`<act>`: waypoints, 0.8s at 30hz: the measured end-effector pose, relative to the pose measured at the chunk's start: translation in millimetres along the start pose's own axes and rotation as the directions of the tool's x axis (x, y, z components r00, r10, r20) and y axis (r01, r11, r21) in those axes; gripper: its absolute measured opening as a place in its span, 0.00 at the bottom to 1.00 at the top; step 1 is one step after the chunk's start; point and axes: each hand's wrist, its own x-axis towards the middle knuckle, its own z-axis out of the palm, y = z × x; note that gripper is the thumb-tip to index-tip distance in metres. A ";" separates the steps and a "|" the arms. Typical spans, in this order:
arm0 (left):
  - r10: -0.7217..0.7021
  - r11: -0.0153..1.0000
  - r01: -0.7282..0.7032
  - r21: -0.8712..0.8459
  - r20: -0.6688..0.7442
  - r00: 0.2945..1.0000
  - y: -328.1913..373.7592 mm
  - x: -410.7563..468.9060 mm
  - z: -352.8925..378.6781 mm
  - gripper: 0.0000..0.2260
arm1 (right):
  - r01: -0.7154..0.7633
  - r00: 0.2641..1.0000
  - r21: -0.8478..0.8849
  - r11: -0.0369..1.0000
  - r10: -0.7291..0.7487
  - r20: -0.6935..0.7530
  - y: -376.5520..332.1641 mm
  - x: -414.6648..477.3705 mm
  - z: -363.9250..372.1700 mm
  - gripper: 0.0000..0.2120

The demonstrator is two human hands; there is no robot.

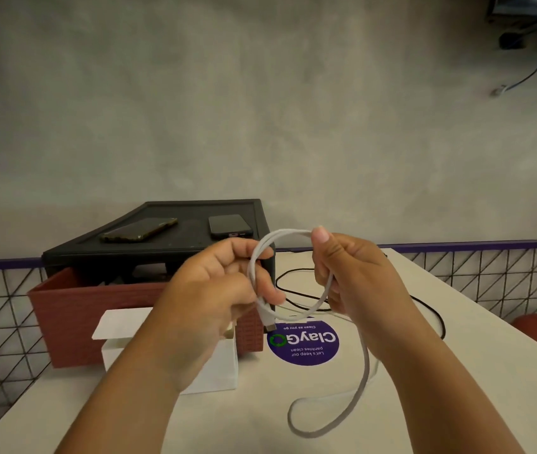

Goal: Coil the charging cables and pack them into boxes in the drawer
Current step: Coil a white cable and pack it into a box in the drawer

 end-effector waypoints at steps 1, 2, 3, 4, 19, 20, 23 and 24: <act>-0.043 0.981 0.060 -0.186 0.098 0.994 2.4 -1.3 -2.9 0.12 | 0.027 0.999 -0.008 1.000 -0.026 0.030 -0.7 -0.5 -1.4 0.21; -0.054 0.938 0.109 -0.328 0.172 0.984 3.7 -2.3 -5.0 0.12 | 0.051 0.996 -0.014 0.999 -0.049 0.074 -1.8 -1.3 -2.9 0.20; -0.059 0.901 0.151 -0.407 0.228 0.972 4.5 -3.0 -5.5 0.12 | 0.067 0.990 -0.023 0.998 -0.063 0.124 -3.4 -2.4 -4.3 0.20; -0.077 0.879 0.193 -0.436 0.269 0.960 4.3 -3.3 -5.4 0.12 | 0.077 0.983 -0.034 0.996 -0.070 0.172 -5.0 -3.4 -5.6 0.19; 0.151 0.535 0.266 -0.802 0.401 0.904 -16.8 12.8 -42.8 0.21 | 0.089 0.988 -0.266 0.960 -0.119 -0.099 10.3 -0.9 -85.9 0.04; 0.165 0.508 0.254 -0.823 0.383 0.909 -19.0 12.7 -45.3 0.21 | 0.083 0.986 -0.190 0.978 -0.108 -0.123 10.1 -1.9 -89.8 0.02; 0.167 0.462 0.232 -0.856 0.340 0.925 -22.6 13.1 -51.2 0.20 | 0.093 0.996 0.067 0.993 -0.092 -0.020 10.6 -4.5 -94.0 0.22; 0.156 0.458 0.226 -0.860 0.329 0.931 -23.2 13.2 -51.7 0.20 | 0.096 0.995 0.101 0.990 -0.098 0.012 10.8 -4.9 -93.0 0.26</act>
